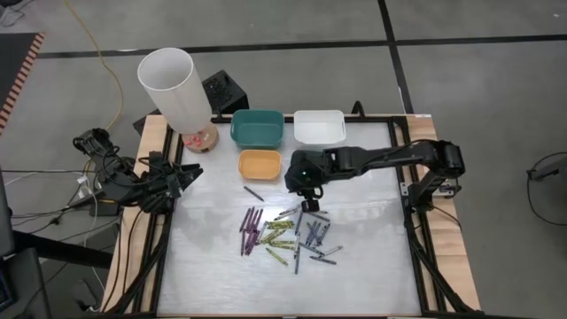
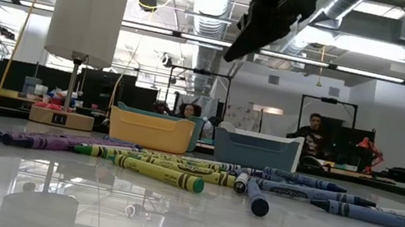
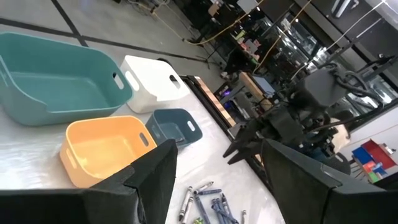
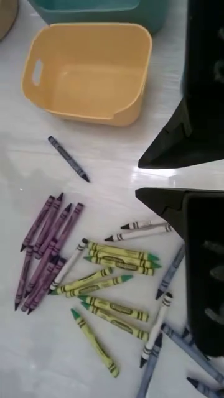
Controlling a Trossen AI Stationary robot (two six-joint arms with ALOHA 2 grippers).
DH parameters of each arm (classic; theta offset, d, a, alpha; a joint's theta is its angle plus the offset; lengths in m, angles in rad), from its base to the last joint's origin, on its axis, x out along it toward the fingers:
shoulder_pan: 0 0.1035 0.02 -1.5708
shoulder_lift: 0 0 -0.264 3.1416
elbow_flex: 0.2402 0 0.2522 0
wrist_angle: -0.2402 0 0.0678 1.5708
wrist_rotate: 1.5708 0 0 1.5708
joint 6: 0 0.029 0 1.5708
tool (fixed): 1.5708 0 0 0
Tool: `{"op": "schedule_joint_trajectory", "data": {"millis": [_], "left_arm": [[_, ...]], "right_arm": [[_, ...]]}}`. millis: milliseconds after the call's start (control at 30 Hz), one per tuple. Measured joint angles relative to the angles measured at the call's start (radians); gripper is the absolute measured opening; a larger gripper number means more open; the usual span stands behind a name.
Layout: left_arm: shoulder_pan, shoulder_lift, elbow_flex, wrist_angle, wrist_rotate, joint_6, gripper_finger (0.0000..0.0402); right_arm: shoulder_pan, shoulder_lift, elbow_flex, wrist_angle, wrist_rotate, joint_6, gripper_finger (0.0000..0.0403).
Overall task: Sort crayons
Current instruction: Put the black crayon into the blue bin
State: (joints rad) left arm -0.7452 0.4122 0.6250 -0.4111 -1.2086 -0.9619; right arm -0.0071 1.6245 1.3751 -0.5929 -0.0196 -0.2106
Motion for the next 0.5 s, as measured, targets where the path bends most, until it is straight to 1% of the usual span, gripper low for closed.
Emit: {"op": "schedule_joint_trajectory", "data": {"millis": [233, 333, 500], "left_arm": [[0.0, 0.0, 0.0, -0.003, 0.027, 0.0, 0.0226], [0.0, 0.0, 0.0, -0.003, 0.027, 0.002, 0.0226], [0.0, 0.0, 0.0, -0.009, 0.03, 0.006, 0.0226]], "right_arm": [[0.001, 0.025, -0.032, 0.042, 0.003, 0.0, 0.0054], [0.001, 0.061, -0.03, 0.081, 0.003, 0.0, 0.0054], [0.0, 0.134, -0.031, 0.079, 0.003, -0.02, 0.0054]]}}
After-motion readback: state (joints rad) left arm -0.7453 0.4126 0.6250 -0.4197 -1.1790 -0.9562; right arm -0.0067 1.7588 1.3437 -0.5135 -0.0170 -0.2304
